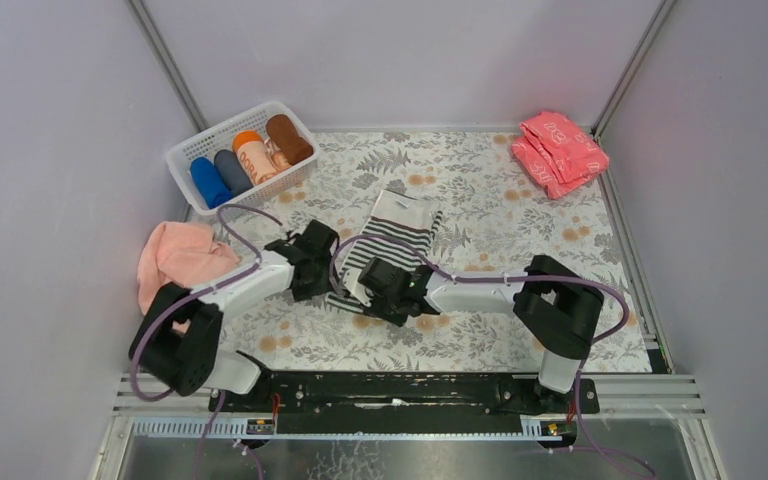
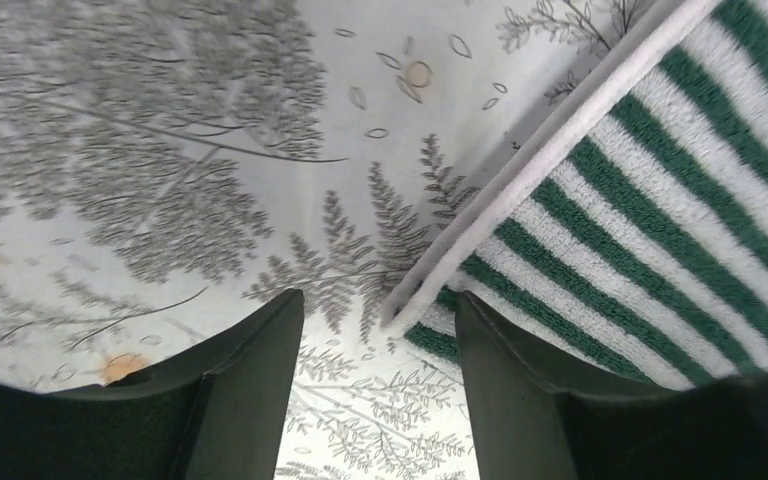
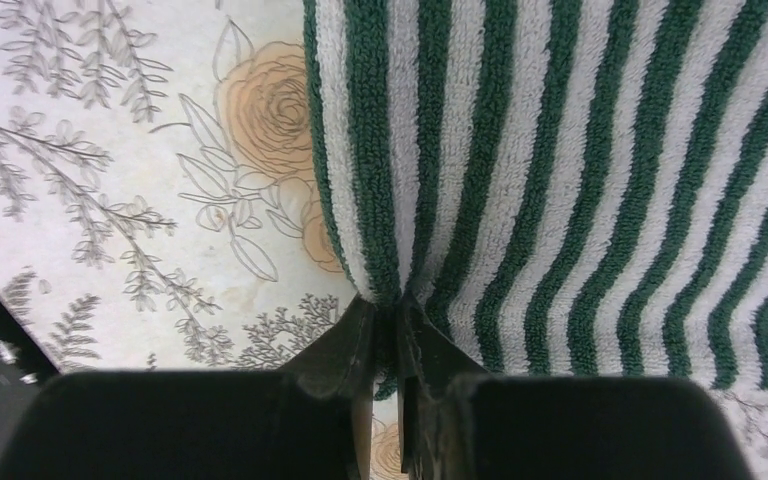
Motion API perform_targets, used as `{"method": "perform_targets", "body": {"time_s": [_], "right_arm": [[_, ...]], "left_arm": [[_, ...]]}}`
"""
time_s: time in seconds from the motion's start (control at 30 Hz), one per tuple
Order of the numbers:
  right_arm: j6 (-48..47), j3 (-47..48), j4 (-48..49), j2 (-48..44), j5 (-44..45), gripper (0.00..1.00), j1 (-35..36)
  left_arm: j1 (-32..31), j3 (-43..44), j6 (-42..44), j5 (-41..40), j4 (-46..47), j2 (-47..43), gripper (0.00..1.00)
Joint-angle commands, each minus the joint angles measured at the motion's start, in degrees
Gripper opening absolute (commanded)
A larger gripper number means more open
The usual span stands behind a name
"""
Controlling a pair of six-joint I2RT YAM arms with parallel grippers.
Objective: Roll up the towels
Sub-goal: Roll the towel at the center of the board.
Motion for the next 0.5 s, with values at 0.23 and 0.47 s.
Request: {"method": "perform_targets", "body": {"time_s": [0.23,0.47], "right_arm": [[11.37,-4.98,9.24,-1.43,-28.31,0.01,-8.36],[19.1,-8.21,17.45,0.18,-39.27,0.01,-14.28]], "left_arm": [[1.73,-4.22,-6.66,-1.78,-6.37,-22.08,0.71],[1.81,-9.88,-11.01,2.73,-5.15,-27.91,0.75]]}}
